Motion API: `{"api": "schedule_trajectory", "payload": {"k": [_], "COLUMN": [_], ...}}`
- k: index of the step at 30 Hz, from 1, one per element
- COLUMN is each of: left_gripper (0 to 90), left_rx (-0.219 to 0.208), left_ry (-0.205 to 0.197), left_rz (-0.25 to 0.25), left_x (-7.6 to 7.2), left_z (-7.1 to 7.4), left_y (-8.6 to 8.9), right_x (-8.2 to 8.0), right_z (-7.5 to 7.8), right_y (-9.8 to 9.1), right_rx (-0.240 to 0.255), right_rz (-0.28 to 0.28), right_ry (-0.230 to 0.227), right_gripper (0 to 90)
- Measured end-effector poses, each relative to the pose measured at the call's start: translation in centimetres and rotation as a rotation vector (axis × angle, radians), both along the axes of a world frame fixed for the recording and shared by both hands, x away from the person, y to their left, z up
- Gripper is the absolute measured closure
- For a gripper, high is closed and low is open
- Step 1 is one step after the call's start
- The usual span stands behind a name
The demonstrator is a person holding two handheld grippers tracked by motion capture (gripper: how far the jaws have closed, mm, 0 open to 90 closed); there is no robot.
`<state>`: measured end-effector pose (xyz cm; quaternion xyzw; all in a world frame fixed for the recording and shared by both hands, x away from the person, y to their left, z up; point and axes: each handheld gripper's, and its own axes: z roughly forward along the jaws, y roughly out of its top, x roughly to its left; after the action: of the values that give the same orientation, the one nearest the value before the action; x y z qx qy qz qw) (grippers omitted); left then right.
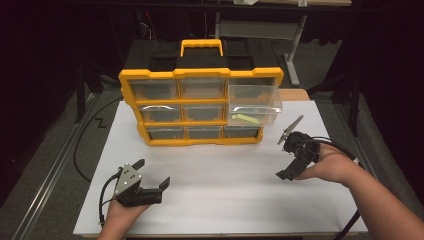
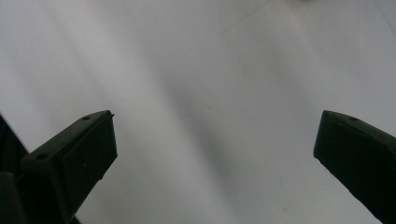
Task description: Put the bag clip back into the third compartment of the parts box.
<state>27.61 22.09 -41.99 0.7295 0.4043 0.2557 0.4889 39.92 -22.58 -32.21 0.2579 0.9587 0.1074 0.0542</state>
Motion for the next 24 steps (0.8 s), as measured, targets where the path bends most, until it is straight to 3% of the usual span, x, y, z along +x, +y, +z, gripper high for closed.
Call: {"api": "schedule_trajectory", "payload": {"k": [6,14,18,24], "left_gripper": [0.4,0.4,0.4,0.4], "left_rx": [-0.001,0.001,-0.001,-0.004], "left_ry": [0.000,0.003,-0.001,0.002], "left_rz": [-0.005,-0.014,-0.016,-0.015], "left_x": [0.0,0.0,-0.1,0.0], "left_z": [0.0,0.0,0.0,0.0], "left_y": [-0.1,-0.1,-0.1,-0.1], "right_x": [0.3,-0.3,-0.7,-1.4], "right_z": [-3.5,-7.1,-7.7,-7.5], "right_y": [0.3,1.0,0.9,0.1], "right_rx": [-0.022,0.014,0.101,0.269], "right_rz": [-0.018,-0.024,-0.045,-0.087], "right_ry": [0.021,0.010,0.001,-0.093], "right_gripper": [0.0,0.0,0.0,0.0]}}
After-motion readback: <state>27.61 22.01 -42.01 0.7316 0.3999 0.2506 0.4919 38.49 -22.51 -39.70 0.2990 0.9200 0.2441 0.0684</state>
